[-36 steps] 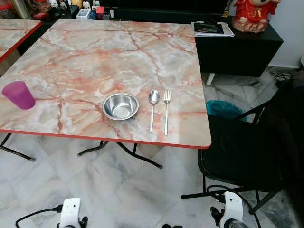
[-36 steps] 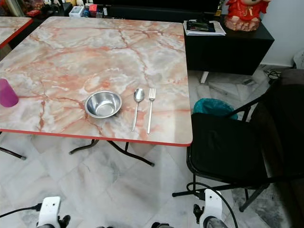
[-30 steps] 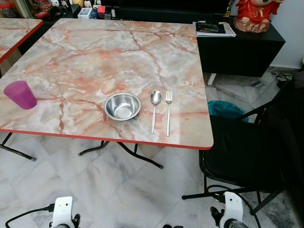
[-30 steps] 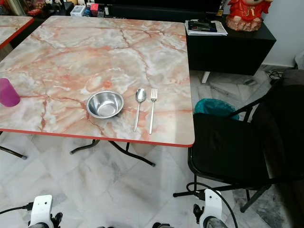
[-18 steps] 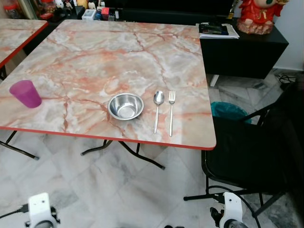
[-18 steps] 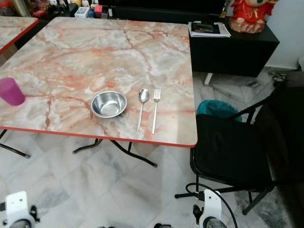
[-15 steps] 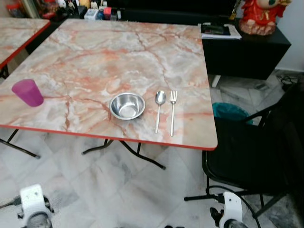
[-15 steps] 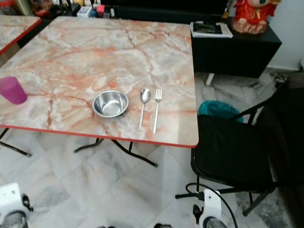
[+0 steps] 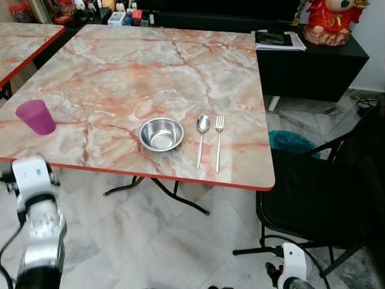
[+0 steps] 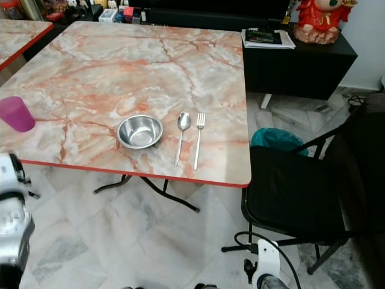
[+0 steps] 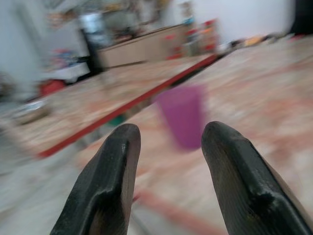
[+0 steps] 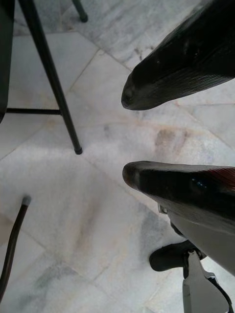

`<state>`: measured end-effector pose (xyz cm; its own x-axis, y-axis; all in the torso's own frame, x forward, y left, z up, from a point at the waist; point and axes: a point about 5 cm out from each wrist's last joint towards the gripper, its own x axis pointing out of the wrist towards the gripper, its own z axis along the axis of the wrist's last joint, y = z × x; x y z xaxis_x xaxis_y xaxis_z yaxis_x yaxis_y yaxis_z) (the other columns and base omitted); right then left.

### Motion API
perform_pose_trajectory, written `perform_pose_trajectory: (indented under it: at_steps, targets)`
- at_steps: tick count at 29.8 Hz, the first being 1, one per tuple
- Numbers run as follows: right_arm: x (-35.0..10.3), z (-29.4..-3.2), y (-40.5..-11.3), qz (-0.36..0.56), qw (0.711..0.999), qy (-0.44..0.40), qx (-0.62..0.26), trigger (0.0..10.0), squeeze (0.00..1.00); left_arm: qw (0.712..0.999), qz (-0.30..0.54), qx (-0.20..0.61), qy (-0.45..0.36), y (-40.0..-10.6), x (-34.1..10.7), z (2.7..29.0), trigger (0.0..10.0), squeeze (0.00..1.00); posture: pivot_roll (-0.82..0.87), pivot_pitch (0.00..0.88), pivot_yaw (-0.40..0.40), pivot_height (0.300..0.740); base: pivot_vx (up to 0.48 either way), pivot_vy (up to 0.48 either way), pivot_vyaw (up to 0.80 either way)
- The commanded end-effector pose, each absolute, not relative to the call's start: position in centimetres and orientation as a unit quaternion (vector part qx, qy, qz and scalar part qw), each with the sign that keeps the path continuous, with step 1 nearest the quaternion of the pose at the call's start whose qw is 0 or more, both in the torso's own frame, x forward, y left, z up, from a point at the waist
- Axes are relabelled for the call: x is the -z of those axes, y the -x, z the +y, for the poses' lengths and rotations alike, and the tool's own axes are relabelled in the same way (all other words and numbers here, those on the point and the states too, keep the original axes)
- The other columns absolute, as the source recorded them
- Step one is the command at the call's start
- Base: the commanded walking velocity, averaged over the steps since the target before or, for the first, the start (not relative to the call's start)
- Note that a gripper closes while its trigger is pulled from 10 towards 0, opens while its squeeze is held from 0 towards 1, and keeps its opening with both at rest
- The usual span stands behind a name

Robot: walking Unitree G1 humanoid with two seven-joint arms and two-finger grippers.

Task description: Setting the table

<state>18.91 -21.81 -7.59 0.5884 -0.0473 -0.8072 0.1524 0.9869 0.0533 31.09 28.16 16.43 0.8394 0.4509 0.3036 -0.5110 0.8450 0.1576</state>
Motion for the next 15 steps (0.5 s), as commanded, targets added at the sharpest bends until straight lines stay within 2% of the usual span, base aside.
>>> perform_pose_trajectory:
  at_steps: [1, 2, 3, 4, 6, 8, 9, 10, 11, 12, 15]
  targets:
    - [7.7, -21.9, -18.7, 0.454, 0.887, -0.060, 0.060, 10.0, 0.00, 0.975, -0.122, -0.158, -0.096, -33.0, -17.7, 25.6, 10.0, 0.00, 0.04, 0.121, -0.012, 0.736, 0.000, 0.000, 0.00]
    - [7.7, -21.9, -18.7, 0.454, 0.887, -0.060, 0.060, 10.0, 0.00, 0.979, -0.116, -0.140, -0.089, -33.5, -17.9, 25.0, 10.0, 0.00, 0.04, 0.121, -0.012, 0.736, 0.000, 0.000, 0.00]
    - [7.7, -21.9, -18.7, 0.454, 0.887, -0.060, 0.061, 10.0, 0.00, 0.989, -0.107, -0.090, -0.055, -34.7, -18.6, 23.3, 10.0, 0.00, 0.03, 0.121, -0.009, 0.736, 0.000, 0.000, 0.00]
    - [7.7, -21.9, -18.7, 0.454, 0.887, -0.060, 0.061, 10.0, 0.00, 0.989, -0.107, -0.090, -0.055, -34.7, -18.6, 23.3, 10.0, 0.00, 0.03, 0.121, -0.009, 0.736, 0.000, 0.000, 0.00]
    - [7.7, -21.9, -18.7, 0.453, 0.887, -0.062, 0.062, 10.0, 0.00, 0.995, -0.090, -0.049, -0.011, -36.0, -19.5, 21.4, 10.0, 0.00, 0.03, 0.121, -0.004, 0.736, 0.000, 0.000, 0.00]
    - [7.7, -21.9, -18.7, 0.453, 0.887, -0.062, 0.062, 10.0, 0.00, 0.996, -0.079, -0.041, 0.003, -36.3, -19.6, 21.0, 10.0, 0.00, 0.03, 0.120, -0.003, 0.736, 0.000, 0.000, 0.00]
    - [7.7, -21.9, -18.7, 0.452, 0.887, -0.062, 0.063, 10.0, 0.00, 0.996, -0.052, -0.022, 0.063, -37.5, -19.8, 19.8, 10.0, 0.00, 0.02, 0.122, -0.002, 0.736, 0.000, 0.000, 0.00]
    - [7.7, -21.8, -18.8, 0.452, 0.887, -0.063, 0.063, 10.0, 0.00, 0.996, -0.045, -0.014, 0.077, -37.9, -19.9, 19.4, 10.0, 0.42, 0.02, 0.123, 0.000, 0.736, 0.000, 0.000, 0.00]
    - [7.7, -21.8, -18.8, 0.452, 0.887, -0.063, 0.063, 10.0, 0.00, 0.995, -0.041, -0.006, 0.089, -38.2, -20.1, 19.0, 10.0, 0.42, 0.02, 0.123, 0.000, 0.736, 0.000, 0.000, 0.00]
    - [7.7, -21.8, -18.8, 0.452, 0.887, -0.064, 0.063, 10.0, 0.00, 0.994, -0.033, 0.002, 0.106, -38.5, -20.2, 18.7, 10.0, 1.00, 0.02, 0.127, 0.001, 0.736, 0.000, 0.000, 0.00]
    - [7.7, -21.7, -18.8, 0.451, 0.887, -0.067, 0.066, 10.0, 0.00, 0.989, -0.022, 0.020, 0.148, -39.1, -20.6, 17.9, 10.0, 1.00, 0.01, 0.128, 0.004, 0.736, 0.000, 0.000, 0.00]
